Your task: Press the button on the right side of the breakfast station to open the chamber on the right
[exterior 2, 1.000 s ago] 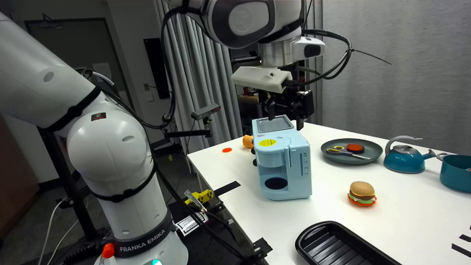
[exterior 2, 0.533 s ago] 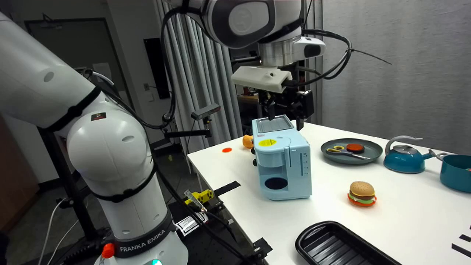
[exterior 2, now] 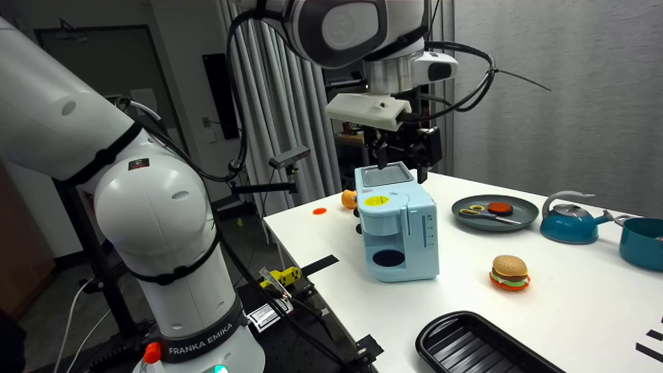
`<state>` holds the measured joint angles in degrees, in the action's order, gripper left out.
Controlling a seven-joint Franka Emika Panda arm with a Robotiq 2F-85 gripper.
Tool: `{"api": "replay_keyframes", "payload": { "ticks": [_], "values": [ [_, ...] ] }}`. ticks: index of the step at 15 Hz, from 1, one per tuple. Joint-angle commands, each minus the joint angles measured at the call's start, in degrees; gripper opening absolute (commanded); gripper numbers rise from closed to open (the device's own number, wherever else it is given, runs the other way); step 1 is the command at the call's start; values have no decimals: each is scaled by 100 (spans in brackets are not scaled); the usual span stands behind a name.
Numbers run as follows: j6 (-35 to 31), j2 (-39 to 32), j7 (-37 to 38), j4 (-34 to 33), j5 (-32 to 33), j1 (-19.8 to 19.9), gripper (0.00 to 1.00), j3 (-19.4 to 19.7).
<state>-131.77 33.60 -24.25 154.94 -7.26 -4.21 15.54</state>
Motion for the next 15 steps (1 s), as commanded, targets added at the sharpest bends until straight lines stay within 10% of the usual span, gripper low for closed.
{"api": "replay_keyframes", "payload": {
  "ticks": [1,15],
  "values": [
    [52,-59,10,-34,-10,118,100,-128],
    [316,-1184,851,-594,852,161,100,-1239]
  ]
}}
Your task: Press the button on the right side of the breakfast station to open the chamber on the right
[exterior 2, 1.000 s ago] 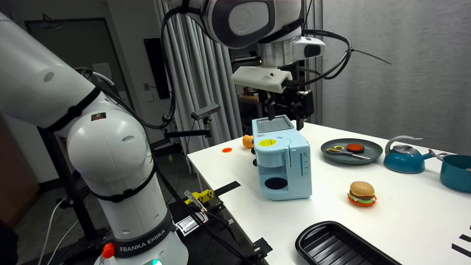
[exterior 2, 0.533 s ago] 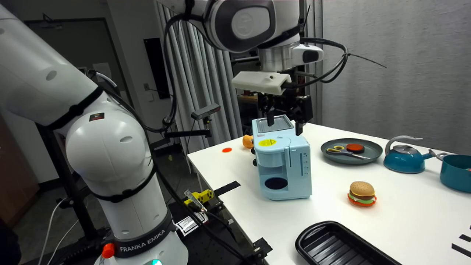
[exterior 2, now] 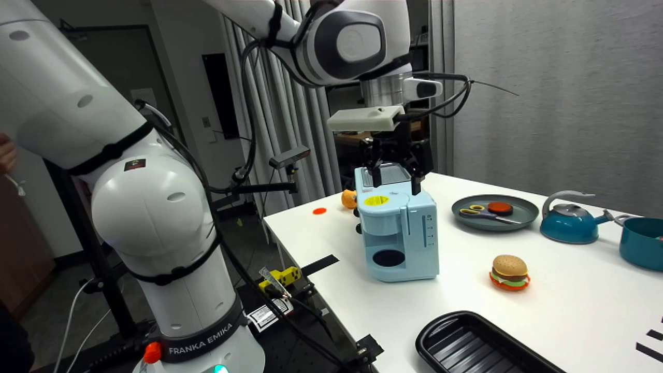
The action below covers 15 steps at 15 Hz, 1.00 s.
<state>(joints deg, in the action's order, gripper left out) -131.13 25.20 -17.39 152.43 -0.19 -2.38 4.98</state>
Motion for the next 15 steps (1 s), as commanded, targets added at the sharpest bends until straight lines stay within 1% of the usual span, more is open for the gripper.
{"api": "replay_keyframes", "payload": {
  "ticks": [1,6,11,15],
  "values": [
    [288,-461,210,-439,148,-63,100,-282],
    [461,-1098,244,-1035,127,-158,100,-577],
    [626,-1715,180,-1678,130,-188,100,-716],
    [664,-2165,163,-2028,112,-192,100,-793]
  ]
}}
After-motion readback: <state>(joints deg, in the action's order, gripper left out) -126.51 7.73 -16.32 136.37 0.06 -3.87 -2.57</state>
